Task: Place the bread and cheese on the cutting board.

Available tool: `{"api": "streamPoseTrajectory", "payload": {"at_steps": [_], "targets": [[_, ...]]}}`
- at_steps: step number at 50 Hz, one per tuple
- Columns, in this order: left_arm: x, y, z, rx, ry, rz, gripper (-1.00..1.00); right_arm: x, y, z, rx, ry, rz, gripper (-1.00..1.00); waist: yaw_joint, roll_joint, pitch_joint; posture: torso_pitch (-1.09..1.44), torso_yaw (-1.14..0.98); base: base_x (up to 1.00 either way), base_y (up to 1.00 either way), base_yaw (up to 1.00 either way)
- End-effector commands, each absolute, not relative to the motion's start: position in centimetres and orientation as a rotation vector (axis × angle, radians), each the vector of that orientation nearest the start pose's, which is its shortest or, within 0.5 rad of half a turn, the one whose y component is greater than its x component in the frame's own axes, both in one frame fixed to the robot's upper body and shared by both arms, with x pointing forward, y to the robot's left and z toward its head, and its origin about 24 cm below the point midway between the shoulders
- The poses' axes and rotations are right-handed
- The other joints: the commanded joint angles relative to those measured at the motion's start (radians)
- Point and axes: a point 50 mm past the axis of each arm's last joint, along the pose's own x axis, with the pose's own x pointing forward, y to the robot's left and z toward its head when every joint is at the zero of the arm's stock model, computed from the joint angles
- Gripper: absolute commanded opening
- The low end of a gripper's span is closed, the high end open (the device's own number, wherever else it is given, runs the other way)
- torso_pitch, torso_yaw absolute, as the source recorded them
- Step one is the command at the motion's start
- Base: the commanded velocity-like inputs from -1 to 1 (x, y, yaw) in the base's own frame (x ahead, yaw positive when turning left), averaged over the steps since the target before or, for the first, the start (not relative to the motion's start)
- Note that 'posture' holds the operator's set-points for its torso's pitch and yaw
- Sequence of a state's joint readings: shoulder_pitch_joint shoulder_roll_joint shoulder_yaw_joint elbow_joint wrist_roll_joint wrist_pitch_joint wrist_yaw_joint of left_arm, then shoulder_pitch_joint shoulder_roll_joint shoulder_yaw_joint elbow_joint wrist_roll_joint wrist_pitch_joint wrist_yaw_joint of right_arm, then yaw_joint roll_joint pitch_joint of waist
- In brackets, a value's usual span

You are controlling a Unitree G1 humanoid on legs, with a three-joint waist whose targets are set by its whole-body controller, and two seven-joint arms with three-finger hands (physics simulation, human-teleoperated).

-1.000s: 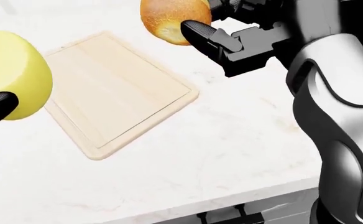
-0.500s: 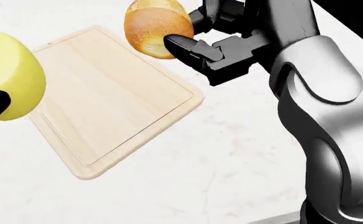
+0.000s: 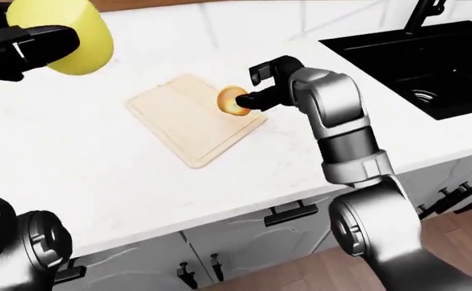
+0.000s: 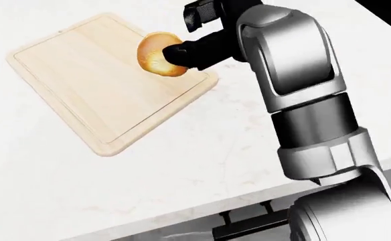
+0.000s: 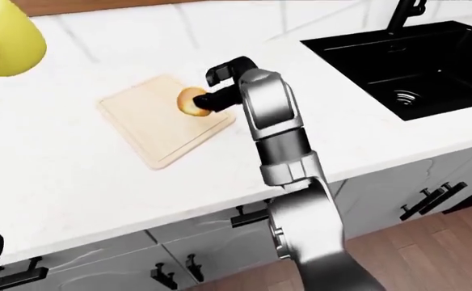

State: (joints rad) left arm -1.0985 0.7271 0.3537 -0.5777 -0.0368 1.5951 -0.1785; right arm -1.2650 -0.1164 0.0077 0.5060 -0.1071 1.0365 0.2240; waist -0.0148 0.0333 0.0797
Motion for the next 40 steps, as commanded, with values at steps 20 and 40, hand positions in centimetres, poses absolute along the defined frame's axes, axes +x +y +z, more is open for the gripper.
{"api": "streamPoseTrajectory", "payload": {"at_steps": [20, 40], "targets": [[26.8, 23.6, 41.2, 0.234, -0.252, 0.299, -1.0, 41.5, -4.8, 28.8, -0.566, 0.135, 0.205, -1.0, 0.001, 0.007, -0.046, 0.0, 0.0, 0.0, 0.0, 0.0], [27.2, 23.3, 40.4, 0.226, -0.239, 0.283, -1.0, 41.6, -3.9, 28.1, -0.505, 0.15, 0.254, 1.0, -0.008, 0.007, -0.045, 0.0, 0.0, 0.0, 0.0, 0.0]]}}
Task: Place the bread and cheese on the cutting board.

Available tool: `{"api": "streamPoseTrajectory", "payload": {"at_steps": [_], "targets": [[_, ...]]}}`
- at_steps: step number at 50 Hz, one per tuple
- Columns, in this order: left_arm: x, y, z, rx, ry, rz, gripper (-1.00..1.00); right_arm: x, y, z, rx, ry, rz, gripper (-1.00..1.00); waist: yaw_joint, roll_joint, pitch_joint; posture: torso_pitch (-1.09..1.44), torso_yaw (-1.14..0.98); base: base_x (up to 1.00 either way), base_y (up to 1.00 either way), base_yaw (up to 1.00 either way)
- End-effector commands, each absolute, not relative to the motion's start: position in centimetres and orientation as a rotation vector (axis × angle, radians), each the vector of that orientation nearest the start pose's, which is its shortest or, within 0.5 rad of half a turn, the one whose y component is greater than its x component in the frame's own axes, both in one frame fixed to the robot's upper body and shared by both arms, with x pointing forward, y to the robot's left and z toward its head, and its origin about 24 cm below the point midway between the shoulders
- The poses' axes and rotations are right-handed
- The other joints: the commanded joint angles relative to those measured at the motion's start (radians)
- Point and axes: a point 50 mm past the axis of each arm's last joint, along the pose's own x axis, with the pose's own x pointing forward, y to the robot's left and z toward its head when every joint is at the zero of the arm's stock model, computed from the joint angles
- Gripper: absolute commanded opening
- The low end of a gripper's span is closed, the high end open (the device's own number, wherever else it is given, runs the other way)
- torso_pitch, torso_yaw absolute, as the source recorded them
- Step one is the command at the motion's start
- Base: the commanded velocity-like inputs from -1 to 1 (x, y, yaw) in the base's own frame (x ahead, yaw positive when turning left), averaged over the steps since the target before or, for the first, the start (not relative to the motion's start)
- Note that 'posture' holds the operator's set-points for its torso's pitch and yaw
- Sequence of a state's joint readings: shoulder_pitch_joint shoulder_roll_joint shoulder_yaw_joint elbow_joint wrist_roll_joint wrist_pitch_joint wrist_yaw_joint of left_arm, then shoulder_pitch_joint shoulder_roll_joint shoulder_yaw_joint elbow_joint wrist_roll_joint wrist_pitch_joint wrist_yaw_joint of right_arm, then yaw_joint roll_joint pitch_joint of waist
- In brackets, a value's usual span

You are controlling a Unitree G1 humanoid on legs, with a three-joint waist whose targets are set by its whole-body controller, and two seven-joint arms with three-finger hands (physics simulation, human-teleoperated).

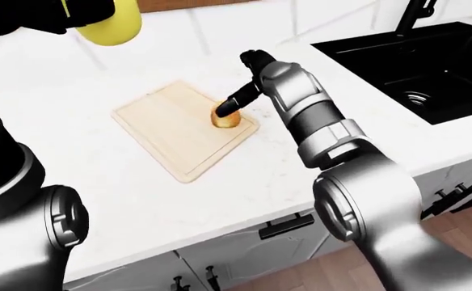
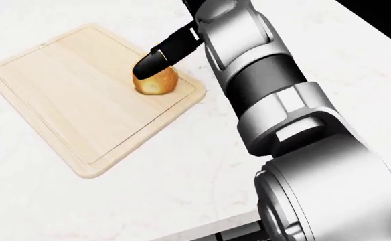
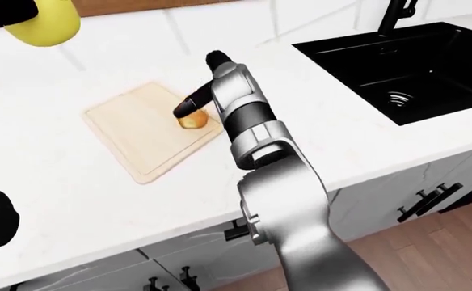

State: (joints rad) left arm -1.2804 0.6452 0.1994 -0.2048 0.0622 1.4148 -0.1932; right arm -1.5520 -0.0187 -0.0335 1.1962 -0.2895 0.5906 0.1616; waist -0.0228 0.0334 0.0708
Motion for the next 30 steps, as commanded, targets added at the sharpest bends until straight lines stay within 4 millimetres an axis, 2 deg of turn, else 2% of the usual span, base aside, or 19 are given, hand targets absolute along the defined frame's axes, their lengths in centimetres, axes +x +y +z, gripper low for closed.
{"api": "streamPoseTrajectory", "payload": {"at_steps": [1, 4, 7, 10, 18, 23, 30], "targets": [[27.3, 23.2, 40.4, 0.228, -0.238, 0.28, -1.0, 41.6, -3.9, 28.3, -0.502, 0.145, 0.253, 1.0, 0.0, 0.007, -0.036, 0.0, 0.0, 0.0, 0.0, 0.0], [27.4, 22.9, 40.3, 0.233, -0.237, 0.273, -1.0, 41.6, -4.1, 29.0, -0.486, 0.119, 0.241, 1.0, -0.001, 0.006, -0.034, 0.0, 0.0, 0.0, 0.0, 0.0], [27.6, 22.4, 40.5, 0.24, -0.239, 0.262, -1.0, 41.5, -4.7, 30.6, -0.449, 0.071, 0.22, 1.0, -0.001, 0.005, -0.032, 0.0, 0.0, 0.0, 0.0, 0.0], [28.4, 22.0, 40.1, 0.24, -0.226, 0.245, -1.0, 41.4, -5.3, 31.7, -0.424, 0.04, 0.2, 1.0, 0.002, 0.002, -0.029, 0.0, 0.0, 0.0, 0.0, 0.0], [33.3, 19.9, 40.0, 0.293, -0.156, 0.191, -1.0, 40.6, -7.1, 34.5, -0.348, -0.034, 0.146, 1.0, 0.013, -0.012, -0.032, 0.0, 0.0, 0.0, 0.0, 0.0], [36.5, 18.2, 39.2, 0.345, -0.094, 0.154, -1.0, 39.4, -7.7, 37.1, -0.335, -0.099, 0.108, 1.0, 0.02, -0.023, -0.035, 0.0, 0.0, 0.0, 0.0, 0.0], [39.0, 16.1, 38.4, 0.412, -0.07, 0.117, -1.0, 38.5, -9.0, 38.1, -0.272, -0.15, 0.084, 1.0, 0.024, -0.034, -0.038, 0.0, 0.0, 0.0, 0.0, 0.0]]}}
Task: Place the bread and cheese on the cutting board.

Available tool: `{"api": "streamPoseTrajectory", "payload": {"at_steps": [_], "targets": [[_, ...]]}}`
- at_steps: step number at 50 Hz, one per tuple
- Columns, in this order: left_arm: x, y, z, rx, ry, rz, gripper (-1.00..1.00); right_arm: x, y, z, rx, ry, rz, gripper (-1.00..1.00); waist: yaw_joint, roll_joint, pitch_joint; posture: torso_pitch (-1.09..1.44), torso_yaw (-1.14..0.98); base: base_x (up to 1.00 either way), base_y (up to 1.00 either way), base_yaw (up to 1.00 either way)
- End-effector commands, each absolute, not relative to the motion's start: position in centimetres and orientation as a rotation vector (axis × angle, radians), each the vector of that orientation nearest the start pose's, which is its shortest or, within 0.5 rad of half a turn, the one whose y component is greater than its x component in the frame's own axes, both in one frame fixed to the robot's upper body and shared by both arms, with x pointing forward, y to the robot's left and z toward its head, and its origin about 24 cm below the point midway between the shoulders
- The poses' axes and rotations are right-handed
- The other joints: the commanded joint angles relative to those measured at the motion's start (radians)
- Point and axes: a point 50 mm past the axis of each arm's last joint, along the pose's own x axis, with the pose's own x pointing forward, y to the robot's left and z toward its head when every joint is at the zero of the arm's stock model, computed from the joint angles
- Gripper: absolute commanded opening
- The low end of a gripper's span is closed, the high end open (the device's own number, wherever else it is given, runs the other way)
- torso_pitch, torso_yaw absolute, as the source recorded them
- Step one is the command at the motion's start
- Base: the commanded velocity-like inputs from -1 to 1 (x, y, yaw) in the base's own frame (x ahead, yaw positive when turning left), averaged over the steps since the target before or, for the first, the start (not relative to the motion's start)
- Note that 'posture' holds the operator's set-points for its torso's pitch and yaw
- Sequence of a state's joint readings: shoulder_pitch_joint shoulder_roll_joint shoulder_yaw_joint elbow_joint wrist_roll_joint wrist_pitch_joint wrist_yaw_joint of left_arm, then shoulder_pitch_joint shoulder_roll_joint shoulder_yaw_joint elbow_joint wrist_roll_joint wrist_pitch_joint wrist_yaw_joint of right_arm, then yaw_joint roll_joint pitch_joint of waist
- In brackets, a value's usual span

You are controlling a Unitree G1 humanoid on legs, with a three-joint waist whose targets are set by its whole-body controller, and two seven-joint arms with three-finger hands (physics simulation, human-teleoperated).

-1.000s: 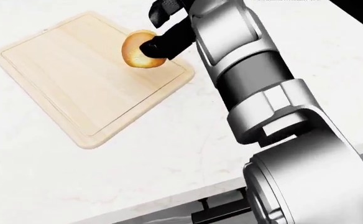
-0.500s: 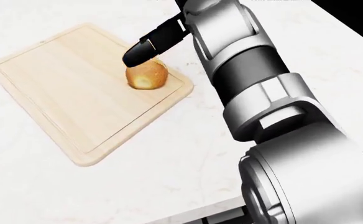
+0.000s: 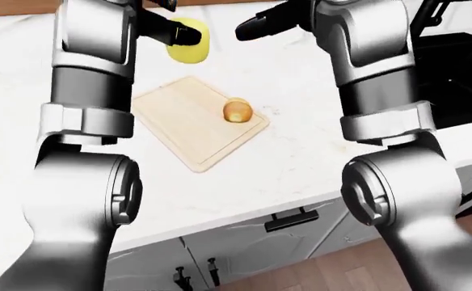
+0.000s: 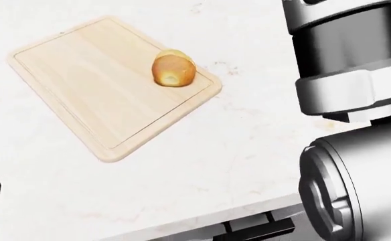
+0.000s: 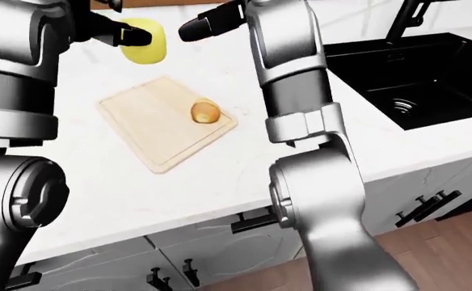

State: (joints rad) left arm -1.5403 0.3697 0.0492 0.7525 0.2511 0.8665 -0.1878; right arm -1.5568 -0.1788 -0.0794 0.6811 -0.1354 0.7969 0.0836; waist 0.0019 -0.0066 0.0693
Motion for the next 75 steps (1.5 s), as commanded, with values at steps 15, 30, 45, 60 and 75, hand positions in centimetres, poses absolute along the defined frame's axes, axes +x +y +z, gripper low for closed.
{"api": "streamPoseTrajectory", "payload": {"at_steps": [15, 30, 45, 60, 75], "targets": [[41.8, 11.5, 35.0, 0.477, -0.012, 0.034, -1.0, 35.5, -11.5, 37.4, -0.219, -0.182, 0.044, 1.0, 0.009, -0.014, -0.043, 0.0, 0.0, 0.0, 0.0, 0.0], [42.4, 13.9, 32.9, 0.456, 0.043, 0.155, -1.0, 34.0, -11.5, 38.2, -0.225, -0.196, 0.04, 1.0, 0.001, -0.005, -0.047, 0.0, 0.0, 0.0, 0.0, 0.0], [42.9, 16.3, 28.3, 0.462, 0.159, 0.253, -1.0, 34.5, -11.7, 37.3, -0.218, -0.179, 0.041, 1.0, -0.002, 0.001, -0.055, 0.0, 0.0, 0.0, 0.0, 0.0], [43.0, 16.8, 27.7, 0.426, 0.154, 0.262, 1.0, 34.8, -11.3, 36.8, -0.221, -0.162, 0.052, 1.0, -0.003, 0.004, -0.056, 0.0, 0.0, 0.0, 0.0, 0.0], [42.6, 17.2, 31.5, 0.389, 0.045, 0.243, 1.0, 34.9, -11.0, 36.7, -0.224, -0.158, 0.059, 1.0, -0.003, 0.007, -0.054, 0.0, 0.0, 0.0, 0.0, 0.0]]}}
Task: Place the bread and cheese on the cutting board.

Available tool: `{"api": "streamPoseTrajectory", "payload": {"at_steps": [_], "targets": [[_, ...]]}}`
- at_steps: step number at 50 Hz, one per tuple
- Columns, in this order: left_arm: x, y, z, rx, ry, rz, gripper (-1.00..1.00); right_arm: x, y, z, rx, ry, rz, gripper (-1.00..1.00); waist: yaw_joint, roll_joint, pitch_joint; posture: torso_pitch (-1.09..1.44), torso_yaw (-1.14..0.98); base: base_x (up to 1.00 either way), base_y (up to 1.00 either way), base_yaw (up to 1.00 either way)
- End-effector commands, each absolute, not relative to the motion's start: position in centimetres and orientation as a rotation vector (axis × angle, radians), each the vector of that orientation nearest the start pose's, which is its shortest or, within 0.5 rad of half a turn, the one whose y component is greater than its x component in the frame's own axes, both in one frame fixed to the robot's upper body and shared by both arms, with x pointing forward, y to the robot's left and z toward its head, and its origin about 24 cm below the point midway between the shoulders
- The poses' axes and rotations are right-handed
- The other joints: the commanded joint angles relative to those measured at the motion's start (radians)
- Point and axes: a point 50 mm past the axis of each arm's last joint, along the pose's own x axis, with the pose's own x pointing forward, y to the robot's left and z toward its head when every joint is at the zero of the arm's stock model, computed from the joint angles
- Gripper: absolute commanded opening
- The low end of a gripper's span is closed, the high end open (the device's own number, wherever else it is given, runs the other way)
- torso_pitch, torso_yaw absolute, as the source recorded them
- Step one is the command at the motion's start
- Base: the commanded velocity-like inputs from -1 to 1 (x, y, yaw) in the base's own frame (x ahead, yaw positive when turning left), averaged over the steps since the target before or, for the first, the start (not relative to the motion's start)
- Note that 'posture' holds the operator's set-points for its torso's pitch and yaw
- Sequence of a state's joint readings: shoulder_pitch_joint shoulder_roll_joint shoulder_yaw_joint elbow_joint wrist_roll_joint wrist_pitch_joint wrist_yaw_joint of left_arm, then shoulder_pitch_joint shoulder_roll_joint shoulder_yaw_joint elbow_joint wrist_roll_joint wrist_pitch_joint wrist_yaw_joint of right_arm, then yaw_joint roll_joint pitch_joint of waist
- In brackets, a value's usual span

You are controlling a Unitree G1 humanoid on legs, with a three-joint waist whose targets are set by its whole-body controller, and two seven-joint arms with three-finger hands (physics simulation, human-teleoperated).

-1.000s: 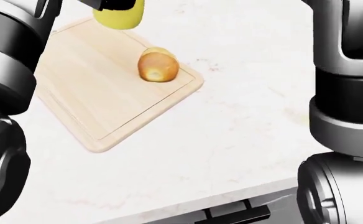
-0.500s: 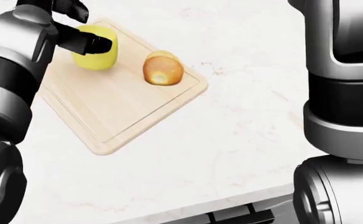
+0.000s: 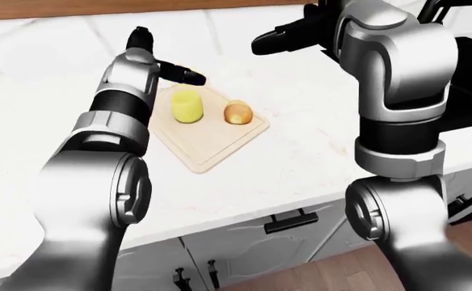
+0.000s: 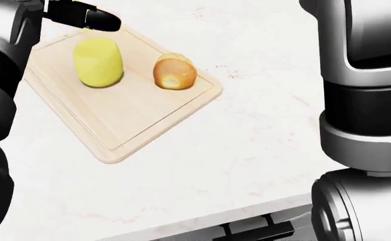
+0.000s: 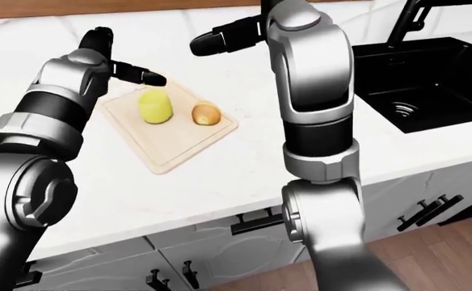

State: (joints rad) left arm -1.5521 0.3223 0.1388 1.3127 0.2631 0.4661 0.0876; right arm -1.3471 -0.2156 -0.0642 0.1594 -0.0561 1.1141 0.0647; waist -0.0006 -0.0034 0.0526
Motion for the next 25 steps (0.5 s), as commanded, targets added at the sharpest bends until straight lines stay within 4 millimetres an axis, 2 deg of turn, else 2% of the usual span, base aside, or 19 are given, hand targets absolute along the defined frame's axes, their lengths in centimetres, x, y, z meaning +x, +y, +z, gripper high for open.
{"api": "streamPoseTrajectory", "payload": {"at_steps": [1, 3, 6, 8, 17, 25], "targets": [[42.5, 17.1, 32.1, 0.38, 0.024, 0.238, 1.0, 34.9, -11.0, 36.7, -0.223, -0.159, 0.058, 1.0, -0.001, 0.004, -0.037, 0.0, 0.0, 0.0, 0.0, 0.0], [42.3, 17.1, 33.3, 0.384, -0.005, 0.235, 1.0, 34.9, -11.0, 36.6, -0.222, -0.158, 0.057, 1.0, 0.0, 0.003, -0.035, 0.0, 0.0, 0.0, 0.0, 0.0], [41.5, 17.1, 36.2, 0.368, -0.068, 0.227, 1.0, 34.8, -11.1, 36.8, -0.223, -0.159, 0.055, 1.0, 0.0, 0.003, -0.034, 0.0, 0.0, 0.0, 0.0, 0.0], [41.1, 17.1, 37.3, 0.366, -0.091, 0.218, 1.0, 34.9, -11.0, 36.8, -0.224, -0.16, 0.058, 1.0, 0.0, 0.003, -0.032, 0.0, 0.0, 0.0, 0.0, 0.0], [39.1, 16.9, 40.6, 0.351, -0.169, 0.209, 1.0, 34.9, -10.8, 36.8, -0.225, -0.162, 0.059, 1.0, -0.001, 0.006, -0.025, 0.0, 0.0, 0.0, 0.0, 0.0], [34.3, 18.0, 42.9, 0.337, -0.275, 0.236, 1.0, 34.2, -11.1, 36.9, -0.218, -0.184, 0.051, 1.0, -0.006, 0.008, -0.016, 0.0, 0.0, 0.0, 0.0, 0.0]]}}
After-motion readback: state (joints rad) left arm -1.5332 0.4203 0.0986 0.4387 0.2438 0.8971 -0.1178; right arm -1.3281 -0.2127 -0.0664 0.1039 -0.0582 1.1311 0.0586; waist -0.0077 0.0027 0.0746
